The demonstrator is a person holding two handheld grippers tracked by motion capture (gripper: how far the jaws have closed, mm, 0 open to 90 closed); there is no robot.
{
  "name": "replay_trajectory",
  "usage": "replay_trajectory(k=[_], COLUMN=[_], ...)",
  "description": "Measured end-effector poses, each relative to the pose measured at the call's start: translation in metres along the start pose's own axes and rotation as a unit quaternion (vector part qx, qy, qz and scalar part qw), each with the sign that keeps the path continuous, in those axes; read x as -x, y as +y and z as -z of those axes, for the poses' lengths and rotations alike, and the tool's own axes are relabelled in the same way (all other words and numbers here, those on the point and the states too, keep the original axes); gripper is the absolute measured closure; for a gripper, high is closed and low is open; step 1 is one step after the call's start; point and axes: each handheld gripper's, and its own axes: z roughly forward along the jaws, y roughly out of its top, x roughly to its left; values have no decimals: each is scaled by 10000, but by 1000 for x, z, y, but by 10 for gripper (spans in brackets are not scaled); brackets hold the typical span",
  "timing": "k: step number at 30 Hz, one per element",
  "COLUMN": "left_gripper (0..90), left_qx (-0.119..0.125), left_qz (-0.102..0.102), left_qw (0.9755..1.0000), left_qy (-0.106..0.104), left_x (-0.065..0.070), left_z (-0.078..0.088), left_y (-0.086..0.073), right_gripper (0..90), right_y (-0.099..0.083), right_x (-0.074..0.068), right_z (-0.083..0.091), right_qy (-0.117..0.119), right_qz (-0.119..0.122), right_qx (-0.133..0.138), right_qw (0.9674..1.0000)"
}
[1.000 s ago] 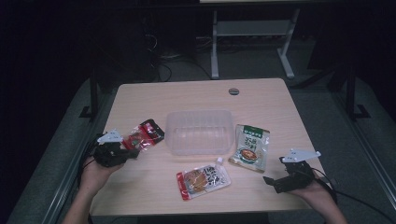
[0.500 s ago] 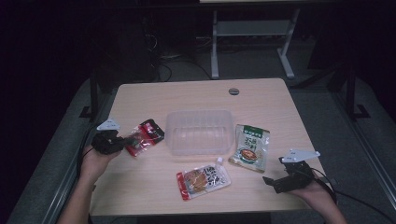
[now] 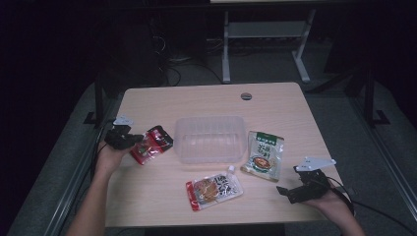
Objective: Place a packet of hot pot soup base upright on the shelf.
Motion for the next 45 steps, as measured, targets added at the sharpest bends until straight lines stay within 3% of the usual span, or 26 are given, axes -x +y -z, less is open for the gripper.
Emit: replay_trajectory(k=[5, 9, 14, 20, 25, 27, 32, 36, 37, 45], left_gripper=[898, 899, 898, 899, 899, 898, 899, 899, 899, 899], left_qx=[-87, -9, 54, -106, -187, -243, -215, -306, -365, -446], left_qz=[210, 310, 267, 356, 202, 42, -98, -246, -387, -670], left_qw=[9995, 9995, 9995, 9993, 9996, 9996, 9990, 9981, 9971, 9943], left_qy=[213, 93, 183, 83, -94, -167, -373, -468, -537, -695], left_x=[-16, -19, -20, -23, -18, -13, -6, 1, 5, 18], left_z=[-13, -17, -22, -33, -31, -27, -23, -19, -16, -5], left_y=[-5, -8, -6, -10, -11, -13, -18, -20, -22, -32], right_gripper=[16, 17, 17, 17, 17, 17, 17, 17, 17, 17], right_y=[-1, -1, -1, -2, -2, -2, -2, -1, -1, -1], right_x=[0, 1, 0, -1, 0, -1, -1, -2, -2, -2], right_z=[0, 0, -2, -2, -2, -2, -1, -1, -1, -1], right_qy=[-4, 1, 8, 20, 23, 18, 23, 35, 35, 30], right_qz=[15, -12, 25, 44, -1, 38, 22, 25, 32, 33], right_qx=[-22, -23, -57, -88, -91, -76, -72, -81, -83, -84], right_qw=[10000, 10000, 10000, 9999, 10000, 10000, 10000, 10000, 10000, 10000])
